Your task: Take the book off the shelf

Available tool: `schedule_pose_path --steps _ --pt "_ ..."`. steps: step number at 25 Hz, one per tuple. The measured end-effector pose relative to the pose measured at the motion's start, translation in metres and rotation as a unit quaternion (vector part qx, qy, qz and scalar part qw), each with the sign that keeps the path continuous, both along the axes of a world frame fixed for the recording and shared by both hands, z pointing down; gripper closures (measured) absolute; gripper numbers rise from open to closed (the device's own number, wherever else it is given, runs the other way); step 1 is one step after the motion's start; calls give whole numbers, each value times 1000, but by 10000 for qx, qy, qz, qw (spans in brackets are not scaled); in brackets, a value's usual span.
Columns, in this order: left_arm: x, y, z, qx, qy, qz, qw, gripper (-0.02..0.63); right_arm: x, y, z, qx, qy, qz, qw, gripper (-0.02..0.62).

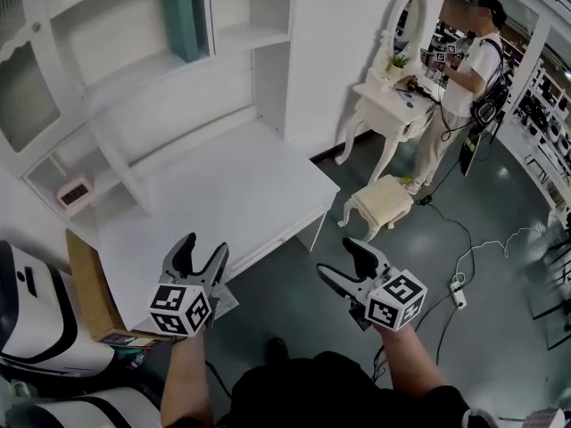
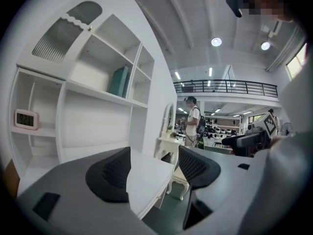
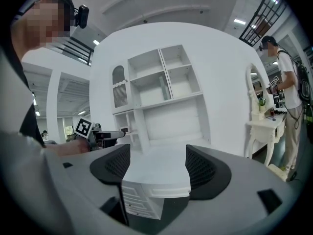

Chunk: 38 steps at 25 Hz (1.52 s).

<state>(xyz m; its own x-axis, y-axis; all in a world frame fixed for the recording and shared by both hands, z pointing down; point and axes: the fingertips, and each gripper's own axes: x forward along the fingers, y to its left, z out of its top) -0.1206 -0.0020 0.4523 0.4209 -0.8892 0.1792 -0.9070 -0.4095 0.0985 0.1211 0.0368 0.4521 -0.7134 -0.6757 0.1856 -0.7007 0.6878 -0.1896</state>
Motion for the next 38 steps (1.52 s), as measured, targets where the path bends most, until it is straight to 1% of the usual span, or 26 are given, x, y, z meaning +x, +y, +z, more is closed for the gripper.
schedule_pose_path --steps 4,7,10,13,17,21,24,26,28,31,34,38 --pt "-15 -18 3 18 122 -103 9999 308 -6 -27 15 -235 66 4 9997 245" --pt "-22 -37 14 -117 95 -147 9998 308 -18 -51 17 -257 35 -104 9996 245" --pt "-22 -62 22 -215 114 -175 9996 308 -28 -82 22 -246 38 -266 9993 245" --pt "-14 -92 22 -220 -41 -159 9996 308 -33 -124 28 -307 -52 -393 9987 245" --pt "-11 -146 21 -249 -270 -256 9990 308 -48 -192 34 -354 -153 -705 9968 245" --pt "-9 -214 15 -351 -253 -515 9977 308 -64 -264 30 -375 -118 -1166 9924 245" --pt "2 -265 3 -339 -300 -645 9969 308 -70 -309 24 -333 -19 -1548 9874 245" --pt "13 -290 -4 -307 -319 -673 9967 308 -68 -333 25 -326 9 -1717 9846 245" --pt "22 -307 -5 -304 -419 -635 9966 308 -67 -356 27 -354 -20 -1765 9837 245" --pt "23 -323 -1 -396 -730 -533 9951 308 -75 -382 28 -462 -201 -1727 9837 245" --pt "7 -336 4 -450 -945 -495 9933 308 -97 -396 27 -461 -263 -1756 9830 245" --pt "-15 -354 -1 -492 -1007 -427 9928 308 -134 -419 9 -309 -125 -1721 9845 245"
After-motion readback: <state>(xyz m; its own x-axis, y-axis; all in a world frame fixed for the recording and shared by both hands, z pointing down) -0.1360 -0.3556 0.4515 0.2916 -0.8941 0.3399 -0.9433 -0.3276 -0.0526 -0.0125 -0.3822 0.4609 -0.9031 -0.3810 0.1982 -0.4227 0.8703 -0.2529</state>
